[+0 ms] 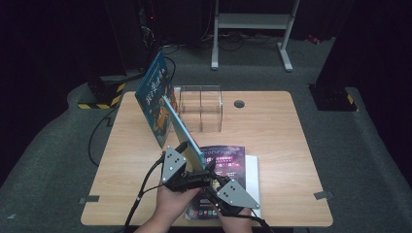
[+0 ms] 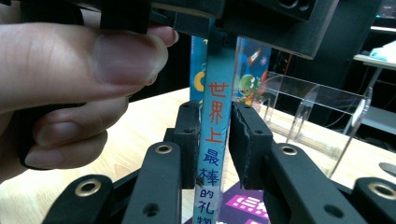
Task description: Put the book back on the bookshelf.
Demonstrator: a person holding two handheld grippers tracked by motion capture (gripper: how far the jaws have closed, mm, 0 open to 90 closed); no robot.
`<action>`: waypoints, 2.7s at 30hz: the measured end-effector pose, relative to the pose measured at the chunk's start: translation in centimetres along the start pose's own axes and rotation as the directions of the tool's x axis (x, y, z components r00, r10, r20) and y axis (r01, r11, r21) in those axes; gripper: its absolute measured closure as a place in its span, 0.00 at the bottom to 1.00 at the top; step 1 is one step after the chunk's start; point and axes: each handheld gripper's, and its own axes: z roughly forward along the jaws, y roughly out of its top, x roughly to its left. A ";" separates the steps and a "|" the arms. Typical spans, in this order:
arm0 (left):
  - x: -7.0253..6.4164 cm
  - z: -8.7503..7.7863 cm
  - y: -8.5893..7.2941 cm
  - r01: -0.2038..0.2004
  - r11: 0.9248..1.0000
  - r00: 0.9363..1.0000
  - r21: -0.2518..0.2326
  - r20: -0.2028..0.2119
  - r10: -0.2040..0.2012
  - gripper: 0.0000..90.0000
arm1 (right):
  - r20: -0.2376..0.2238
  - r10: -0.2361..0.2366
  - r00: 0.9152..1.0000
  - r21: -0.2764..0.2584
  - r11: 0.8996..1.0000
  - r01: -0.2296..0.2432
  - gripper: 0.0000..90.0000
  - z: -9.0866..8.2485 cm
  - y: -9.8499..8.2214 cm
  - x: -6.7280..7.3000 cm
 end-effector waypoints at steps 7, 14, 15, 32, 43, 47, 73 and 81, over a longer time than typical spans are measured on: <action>0.3 -0.4 -0.1 -0.001 1.000 1.000 0.006 0.013 0.001 0.03 | -0.015 0.005 1.000 0.003 1.000 -0.005 0.79 0.2 -0.1 0.3; 0.9 -0.7 -0.2 -0.011 1.000 0.999 0.008 0.032 0.011 0.05 | -0.038 0.013 0.999 0.008 1.000 -0.013 0.77 0.5 -0.1 0.5; 1.0 -0.8 -0.2 -0.013 1.000 0.999 0.009 0.034 0.013 0.05 | -0.042 0.015 0.999 0.010 1.000 -0.014 0.77 0.6 -0.1 0.6; 1.8 -1.6 -1.0 -0.030 1.000 0.999 -0.011 0.016 0.030 0.19 | -0.098 0.012 0.995 0.075 0.997 -0.005 0.70 1.9 -1.3 1.7; 2.1 -2.0 -1.6 -0.050 0.999 0.999 -0.009 0.008 0.050 0.25 | -0.127 0.031 0.991 0.100 0.995 -0.018 0.69 2.5 -1.4 1.9; 2.3 -2.4 -1.9 -0.056 0.998 0.998 -0.016 0.001 0.056 0.28 | -0.135 0.026 0.991 0.098 0.995 -0.013 0.69 2.8 -1.5 2.1; 3.8 -4.8 -3.0 -0.072 0.996 0.993 -0.051 -0.096 0.067 0.61 | -0.177 0.037 0.984 0.129 0.992 -0.014 0.66 1.8 -2.4 2.2; 4.2 -5.4 -3.0 -0.087 0.995 0.989 -0.047 -0.126 0.081 0.65 | -0.111 0.045 0.993 0.129 0.991 -0.031 0.66 0.5 -2.7 -0.1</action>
